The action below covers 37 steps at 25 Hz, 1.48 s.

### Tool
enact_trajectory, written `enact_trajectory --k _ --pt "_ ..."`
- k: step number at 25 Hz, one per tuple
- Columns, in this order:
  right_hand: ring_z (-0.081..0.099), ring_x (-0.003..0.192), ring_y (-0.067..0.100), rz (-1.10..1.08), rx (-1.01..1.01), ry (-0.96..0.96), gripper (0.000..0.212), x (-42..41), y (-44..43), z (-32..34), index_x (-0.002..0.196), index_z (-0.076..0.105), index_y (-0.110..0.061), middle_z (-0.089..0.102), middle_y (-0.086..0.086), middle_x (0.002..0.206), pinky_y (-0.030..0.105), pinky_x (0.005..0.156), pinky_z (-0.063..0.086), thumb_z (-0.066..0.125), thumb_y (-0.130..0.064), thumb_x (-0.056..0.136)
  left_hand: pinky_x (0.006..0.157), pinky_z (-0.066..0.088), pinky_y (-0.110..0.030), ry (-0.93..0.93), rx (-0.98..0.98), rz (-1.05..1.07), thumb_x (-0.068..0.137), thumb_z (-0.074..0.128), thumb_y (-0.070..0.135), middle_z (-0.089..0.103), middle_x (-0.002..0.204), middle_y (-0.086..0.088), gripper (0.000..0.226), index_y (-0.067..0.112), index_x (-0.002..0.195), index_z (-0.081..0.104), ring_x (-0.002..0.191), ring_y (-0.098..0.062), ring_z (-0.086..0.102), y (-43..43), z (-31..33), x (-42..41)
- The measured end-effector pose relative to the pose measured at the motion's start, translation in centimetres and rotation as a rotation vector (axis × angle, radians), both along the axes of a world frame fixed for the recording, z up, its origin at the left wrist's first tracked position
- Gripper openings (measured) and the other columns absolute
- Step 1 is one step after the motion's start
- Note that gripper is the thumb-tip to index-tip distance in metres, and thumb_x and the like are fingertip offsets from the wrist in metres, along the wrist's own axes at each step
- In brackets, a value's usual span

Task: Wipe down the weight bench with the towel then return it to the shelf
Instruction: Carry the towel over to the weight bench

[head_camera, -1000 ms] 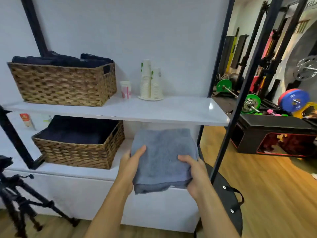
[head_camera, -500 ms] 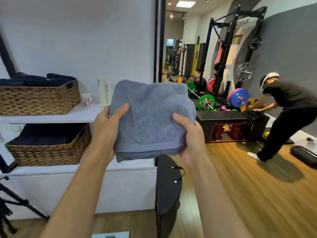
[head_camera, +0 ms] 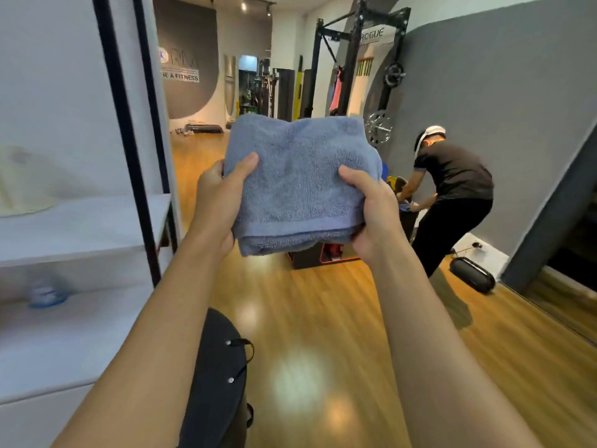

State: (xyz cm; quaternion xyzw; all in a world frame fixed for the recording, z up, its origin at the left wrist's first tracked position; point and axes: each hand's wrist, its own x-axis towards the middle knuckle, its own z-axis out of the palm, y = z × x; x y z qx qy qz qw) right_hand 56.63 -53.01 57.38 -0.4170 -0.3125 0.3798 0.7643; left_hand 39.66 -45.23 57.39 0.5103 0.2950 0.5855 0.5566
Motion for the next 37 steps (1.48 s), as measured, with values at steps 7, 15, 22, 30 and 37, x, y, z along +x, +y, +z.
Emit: enact_trajectory --k 7,15,22,30,37 --pt "0.072 0.100 0.032 -0.021 -0.020 0.008 0.040 15.7 20.9 1.4 0.119 0.065 -0.007 0.074 0.014 0.111 0.048 0.085 0.059 0.073 -0.010 0.080 0.067 0.058 -0.027 0.012 0.001 0.007 0.087 0.066 0.033 0.073 0.104 0.001 0.033 0.013 0.113 0.065 0.087 -0.012 0.073 20.7 1.6 16.0" --pt "0.071 0.100 0.033 0.151 0.085 -0.055 0.039 30.0 53.8 2.9 0.120 0.065 -0.005 0.073 0.017 0.114 0.048 0.084 0.059 0.071 -0.011 0.082 0.070 0.057 -0.031 -0.056 0.022 0.155 0.087 0.067 0.029 0.074 0.104 -0.002 0.027 0.012 0.109 0.066 0.091 -0.017 0.073 50.4 2.9 29.1" --pt "0.074 0.094 0.028 0.292 0.125 -0.077 0.042 33.6 86.6 4.1 0.122 0.063 -0.006 0.075 0.013 0.109 0.036 0.071 0.058 0.072 -0.014 0.083 0.085 0.059 -0.043 -0.058 0.088 0.348 0.088 0.066 0.025 0.074 0.103 -0.007 0.014 0.014 0.097 0.067 0.096 -0.026 0.072 79.7 4.7 32.2" --pt "0.072 0.098 0.031 0.289 0.141 -0.038 0.043 39.3 123.7 5.1 0.122 0.064 -0.006 0.074 0.014 0.111 0.046 0.083 0.059 0.072 -0.014 0.081 0.080 0.059 -0.039 -0.086 0.095 0.319 0.089 0.066 0.024 0.074 0.110 -0.010 0.034 0.005 0.116 0.064 0.096 -0.023 0.073 117.6 5.4 37.6" --pt "0.070 0.104 0.032 0.335 0.155 -0.038 0.048 42.0 159.4 2.3 0.125 0.063 -0.007 0.072 0.015 0.117 0.051 0.091 0.056 0.073 -0.016 0.079 0.066 0.059 -0.026 -0.045 0.087 0.359 0.091 0.063 0.022 0.074 0.100 -0.002 0.022 0.012 0.110 0.066 0.083 -0.012 0.073 151.2 3.7 40.7"
